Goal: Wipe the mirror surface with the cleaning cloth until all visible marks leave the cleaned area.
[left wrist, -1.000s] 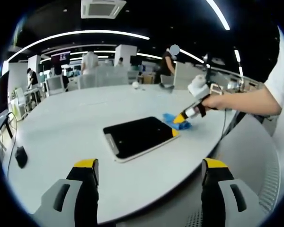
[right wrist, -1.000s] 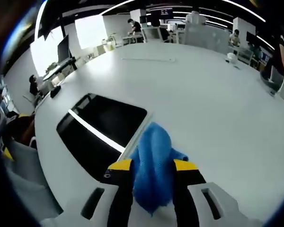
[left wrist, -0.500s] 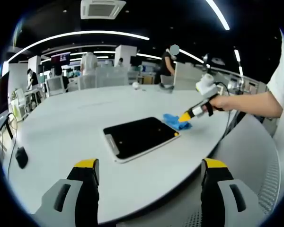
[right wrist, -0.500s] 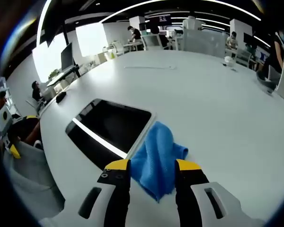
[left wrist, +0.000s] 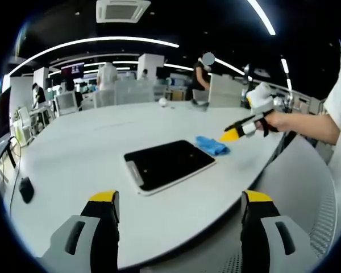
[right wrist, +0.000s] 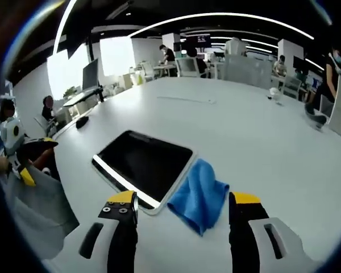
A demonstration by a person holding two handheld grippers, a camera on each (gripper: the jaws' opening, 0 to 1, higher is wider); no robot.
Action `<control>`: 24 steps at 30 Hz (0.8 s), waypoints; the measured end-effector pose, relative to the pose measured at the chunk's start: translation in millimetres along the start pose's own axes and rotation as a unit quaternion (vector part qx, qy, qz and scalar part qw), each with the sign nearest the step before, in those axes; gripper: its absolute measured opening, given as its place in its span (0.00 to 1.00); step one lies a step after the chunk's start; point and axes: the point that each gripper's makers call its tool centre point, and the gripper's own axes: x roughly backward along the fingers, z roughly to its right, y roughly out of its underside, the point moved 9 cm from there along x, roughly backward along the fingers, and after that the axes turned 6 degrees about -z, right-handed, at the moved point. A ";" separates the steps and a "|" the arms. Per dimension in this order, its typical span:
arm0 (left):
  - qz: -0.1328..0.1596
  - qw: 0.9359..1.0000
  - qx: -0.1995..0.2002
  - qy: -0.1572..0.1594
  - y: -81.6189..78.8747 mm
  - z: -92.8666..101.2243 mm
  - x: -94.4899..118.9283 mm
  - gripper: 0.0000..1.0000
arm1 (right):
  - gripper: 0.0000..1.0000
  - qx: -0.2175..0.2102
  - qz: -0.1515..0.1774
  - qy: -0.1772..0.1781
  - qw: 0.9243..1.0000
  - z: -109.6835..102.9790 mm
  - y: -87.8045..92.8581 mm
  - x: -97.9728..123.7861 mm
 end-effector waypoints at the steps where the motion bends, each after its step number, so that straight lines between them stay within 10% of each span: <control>1: 0.000 1.000 -0.001 -0.001 0.0 -0.3 0.0 0.89 | 0.67 0.001 -0.001 0.001 1.000 -0.8 1.5 0.6; 24: 0.011 1.000 0.001 -0.008 0.1 -0.7 1.0 0.93 | 0.88 0.091 -0.027 0.010 0.995 -35.9 26.8 40.1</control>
